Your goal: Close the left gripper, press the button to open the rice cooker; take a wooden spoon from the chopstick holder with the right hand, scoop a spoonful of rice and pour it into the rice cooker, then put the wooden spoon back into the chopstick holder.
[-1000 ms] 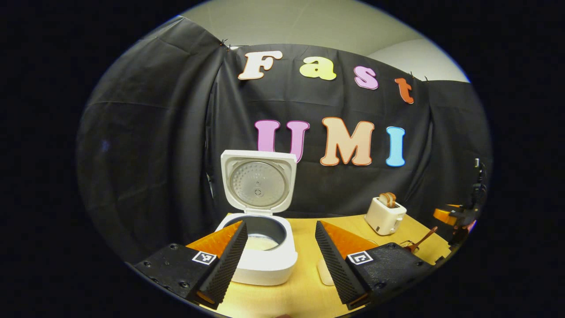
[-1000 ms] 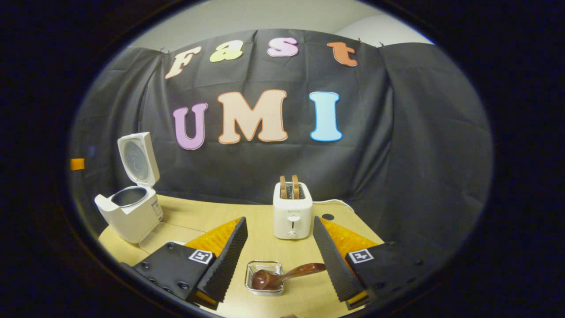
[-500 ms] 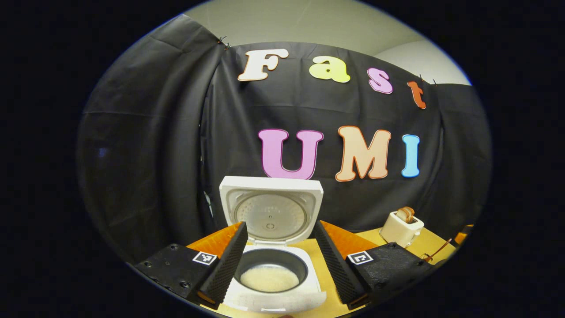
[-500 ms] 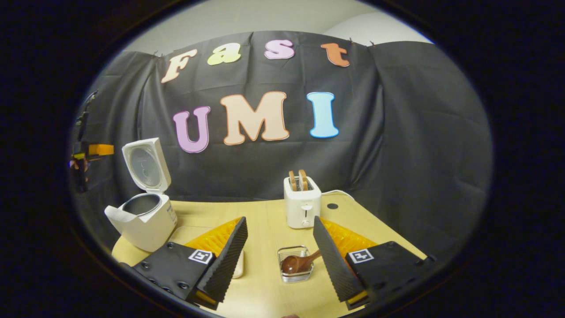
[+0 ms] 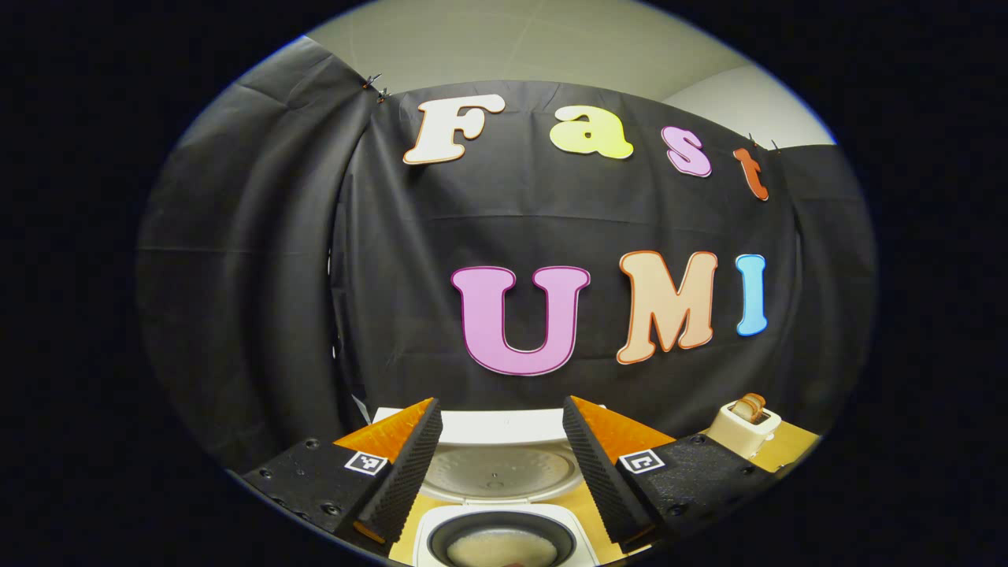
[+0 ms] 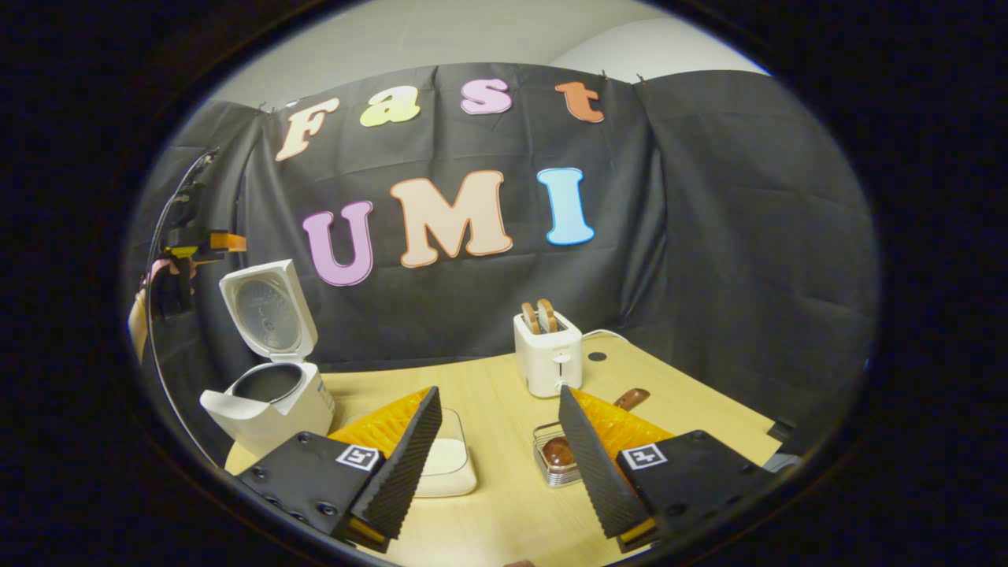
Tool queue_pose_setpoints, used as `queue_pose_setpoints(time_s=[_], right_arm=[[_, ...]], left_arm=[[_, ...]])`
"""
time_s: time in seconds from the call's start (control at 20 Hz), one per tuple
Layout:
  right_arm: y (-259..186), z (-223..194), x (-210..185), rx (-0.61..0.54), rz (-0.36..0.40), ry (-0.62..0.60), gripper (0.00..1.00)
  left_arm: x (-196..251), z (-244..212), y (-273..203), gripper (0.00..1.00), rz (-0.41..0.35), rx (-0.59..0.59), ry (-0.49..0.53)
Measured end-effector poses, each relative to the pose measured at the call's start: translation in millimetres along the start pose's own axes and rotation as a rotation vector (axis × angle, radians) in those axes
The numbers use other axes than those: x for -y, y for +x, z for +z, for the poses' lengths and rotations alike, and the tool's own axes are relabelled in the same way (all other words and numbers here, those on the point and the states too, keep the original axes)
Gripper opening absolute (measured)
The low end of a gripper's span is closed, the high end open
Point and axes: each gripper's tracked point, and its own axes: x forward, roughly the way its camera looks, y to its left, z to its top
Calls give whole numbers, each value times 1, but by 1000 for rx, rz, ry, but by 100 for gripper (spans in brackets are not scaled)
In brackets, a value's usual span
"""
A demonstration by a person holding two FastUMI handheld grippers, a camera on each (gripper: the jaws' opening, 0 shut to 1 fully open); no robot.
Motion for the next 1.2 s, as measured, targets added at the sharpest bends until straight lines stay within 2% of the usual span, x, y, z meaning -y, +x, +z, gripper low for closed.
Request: queue_pose_setpoints(time_s=[0.35, 0.65, 0.9, 1.2], right_arm=[[-18, 6, -6, 17, -58, -42, 93], [-30, 4, -6, -4, -63, -59, 93], [-35, 4, -10, -30, -30, -70, 93], [-40, 13, -8, -19, 19, -63, 93]], left_arm=[[-11, -11, 68, 90, -28, -73, 27], [-12, -46, 92, 90, -25, -172, 30], [-11, -51, 82, 91, -17, -184, -12], [-4, -63, 30, 92, -12, -166, -12]])
